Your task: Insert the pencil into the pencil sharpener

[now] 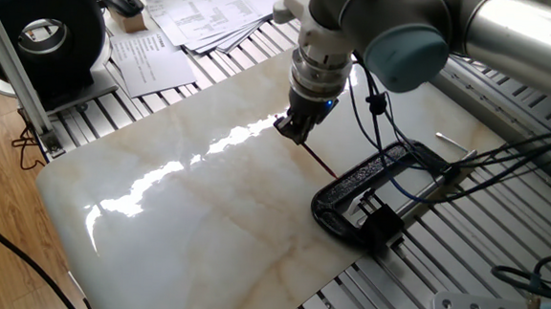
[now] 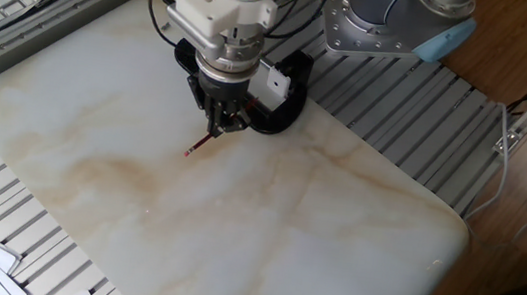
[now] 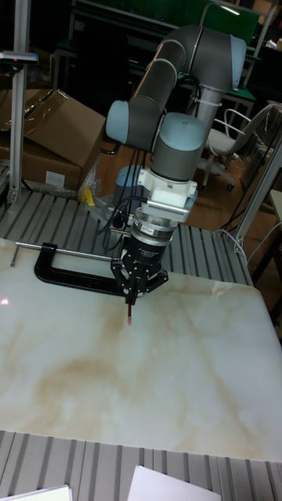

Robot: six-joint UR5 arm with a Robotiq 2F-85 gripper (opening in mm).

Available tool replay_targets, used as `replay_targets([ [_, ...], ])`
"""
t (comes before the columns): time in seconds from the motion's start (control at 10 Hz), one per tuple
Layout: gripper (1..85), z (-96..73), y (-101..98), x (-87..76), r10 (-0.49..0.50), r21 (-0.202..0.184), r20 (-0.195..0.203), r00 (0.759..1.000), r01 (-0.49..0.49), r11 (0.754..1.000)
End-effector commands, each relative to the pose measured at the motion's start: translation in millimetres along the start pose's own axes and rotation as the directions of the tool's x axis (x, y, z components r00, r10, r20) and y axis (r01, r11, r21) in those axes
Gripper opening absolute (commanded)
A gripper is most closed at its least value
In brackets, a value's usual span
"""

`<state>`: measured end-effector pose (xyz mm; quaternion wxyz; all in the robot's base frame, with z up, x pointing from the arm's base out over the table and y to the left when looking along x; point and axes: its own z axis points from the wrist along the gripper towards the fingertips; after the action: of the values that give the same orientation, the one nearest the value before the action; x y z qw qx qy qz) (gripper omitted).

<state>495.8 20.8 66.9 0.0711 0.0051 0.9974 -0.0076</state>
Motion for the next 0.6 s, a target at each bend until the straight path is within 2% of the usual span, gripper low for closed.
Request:
replay_targets([
  [0.0,1.3,-2.7,-1.8,-0.3,-0.008,0.009,-0.018,1.0,0.008,1.0],
  [0.1,1.3,-2.7,-0.7,0.9,-0.006,0.005,-0.023,1.0,0.006,1.0],
  [0.3,1.3,-2.6,0.6,-2.6,-0.007,-0.002,-0.008,1.0,0.007,1.0],
  [0.5,1.3,-7.6,-0.9,6.0,-0.004,-0.011,-0.008,1.0,0.004,1.0],
])
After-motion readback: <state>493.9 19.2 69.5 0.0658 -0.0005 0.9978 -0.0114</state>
